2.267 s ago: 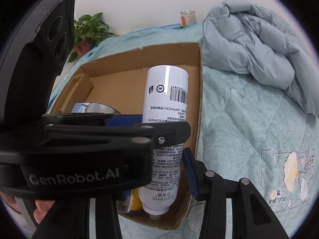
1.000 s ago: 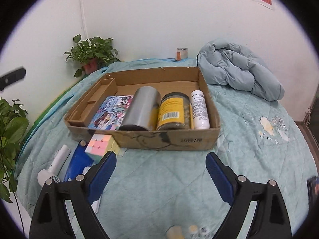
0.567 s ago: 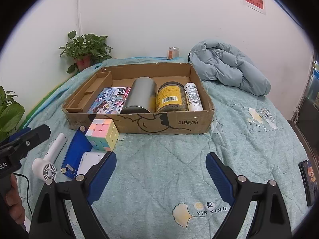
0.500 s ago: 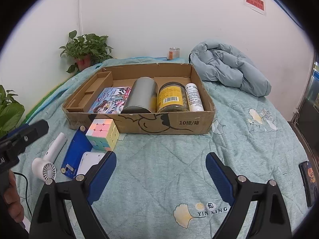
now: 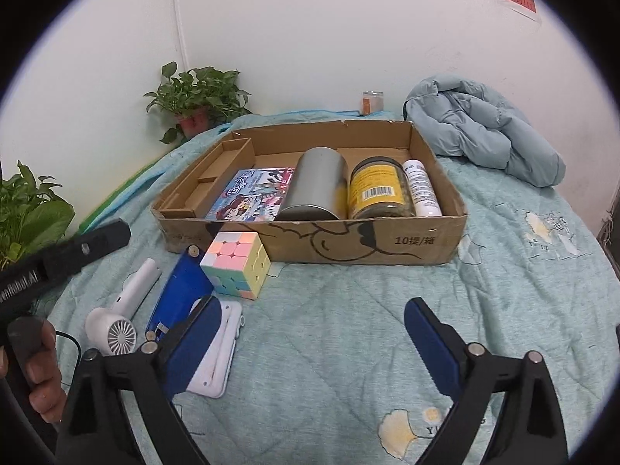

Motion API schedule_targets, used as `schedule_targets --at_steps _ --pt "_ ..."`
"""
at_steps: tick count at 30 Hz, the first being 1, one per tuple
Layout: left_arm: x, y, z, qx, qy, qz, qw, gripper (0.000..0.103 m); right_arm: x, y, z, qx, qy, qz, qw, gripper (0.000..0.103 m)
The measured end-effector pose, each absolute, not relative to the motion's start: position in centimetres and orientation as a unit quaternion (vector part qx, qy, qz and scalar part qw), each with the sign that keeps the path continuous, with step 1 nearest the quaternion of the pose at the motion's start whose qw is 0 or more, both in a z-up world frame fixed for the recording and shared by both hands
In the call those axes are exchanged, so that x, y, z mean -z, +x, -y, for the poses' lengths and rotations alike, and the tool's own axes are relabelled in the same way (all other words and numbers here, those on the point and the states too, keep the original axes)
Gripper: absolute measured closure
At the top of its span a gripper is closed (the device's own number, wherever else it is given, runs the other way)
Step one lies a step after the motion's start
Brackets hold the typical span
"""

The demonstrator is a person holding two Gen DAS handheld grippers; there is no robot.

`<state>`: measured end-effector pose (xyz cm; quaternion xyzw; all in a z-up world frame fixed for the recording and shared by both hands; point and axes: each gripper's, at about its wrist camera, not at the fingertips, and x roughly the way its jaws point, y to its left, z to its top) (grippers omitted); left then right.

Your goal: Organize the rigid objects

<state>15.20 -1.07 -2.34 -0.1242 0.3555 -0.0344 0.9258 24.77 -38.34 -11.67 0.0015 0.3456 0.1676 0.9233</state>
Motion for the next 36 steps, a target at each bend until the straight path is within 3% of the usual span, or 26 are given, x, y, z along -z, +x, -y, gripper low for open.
schedule_targets --at_steps 2,36 --pt "3.0 15.6 0.7 0.034 -0.13 -0.364 0.922 0.001 12.1 24.9 38.0 -0.185 0.006 -0.349 0.919 0.001" --pt "8.4 17.4 -1.5 0.058 -0.163 -0.448 0.877 0.001 18.1 23.9 28.2 -0.322 -0.079 -0.433 0.838 0.001"
